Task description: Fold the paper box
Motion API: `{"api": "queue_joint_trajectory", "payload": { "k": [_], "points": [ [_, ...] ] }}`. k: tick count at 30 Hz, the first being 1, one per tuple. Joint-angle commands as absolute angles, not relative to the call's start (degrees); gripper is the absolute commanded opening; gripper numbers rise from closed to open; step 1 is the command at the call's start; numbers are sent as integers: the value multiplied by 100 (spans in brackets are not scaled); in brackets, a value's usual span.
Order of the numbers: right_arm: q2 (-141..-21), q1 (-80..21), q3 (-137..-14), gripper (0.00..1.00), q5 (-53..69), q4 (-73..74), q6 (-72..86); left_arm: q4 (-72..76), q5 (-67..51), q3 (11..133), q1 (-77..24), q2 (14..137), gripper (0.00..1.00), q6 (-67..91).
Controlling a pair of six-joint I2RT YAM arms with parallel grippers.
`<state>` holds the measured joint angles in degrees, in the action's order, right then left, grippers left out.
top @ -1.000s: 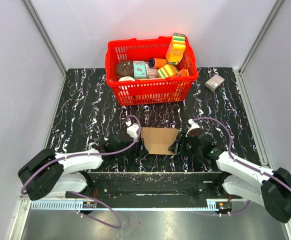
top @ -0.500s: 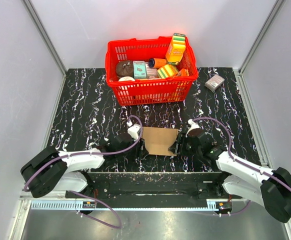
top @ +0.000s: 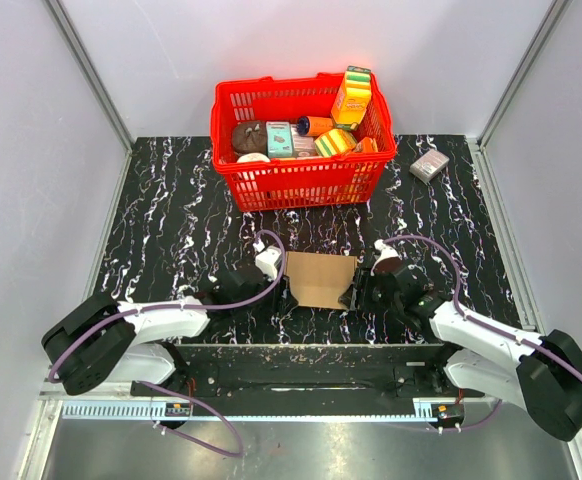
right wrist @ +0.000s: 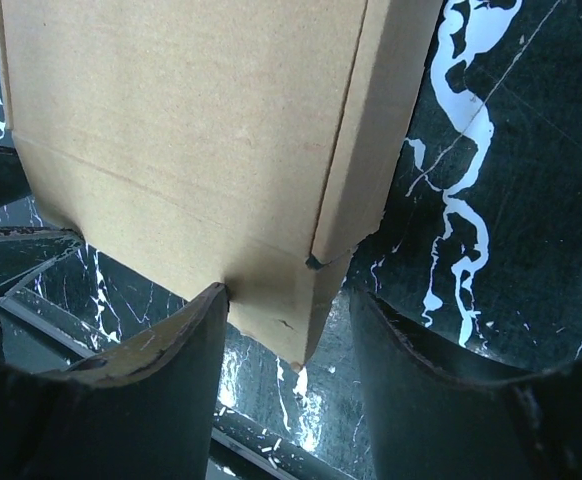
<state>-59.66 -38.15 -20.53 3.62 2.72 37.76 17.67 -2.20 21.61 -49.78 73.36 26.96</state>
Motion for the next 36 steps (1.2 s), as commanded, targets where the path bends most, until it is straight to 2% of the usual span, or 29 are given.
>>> {"api": "queue_joint_trajectory", "payload": {
  "k": [1,9,13,17,20,28,36],
  "points": [
    [-5959,-3876,-2145,56,246,-158,3595,2101,-35,2241,-5001,7339,57,2584],
    [-5889,-3876,-2118,51,299,-132,3577,2127,-17,2276,-5001,7427,57,2575],
    [-5810,-3876,-2145,52,290,156,3586,2109,-17,2285,-5001,7427,57,2558],
    [-5643,-3867,-2180,59,211,395,3612,2092,-17,2294,-5001,7409,57,2558],
    [-5563,-3867,-2215,59,220,527,3612,2074,-9,2311,-5001,7409,57,2549],
    [-5590,-3867,-2215,48,325,527,3639,2039,-9,2347,-5001,7409,58,2522],
    [-5827,-3876,-2206,45,237,413,3674,2048,149,2382,-5001,7541,58,2461]
  ]
}}
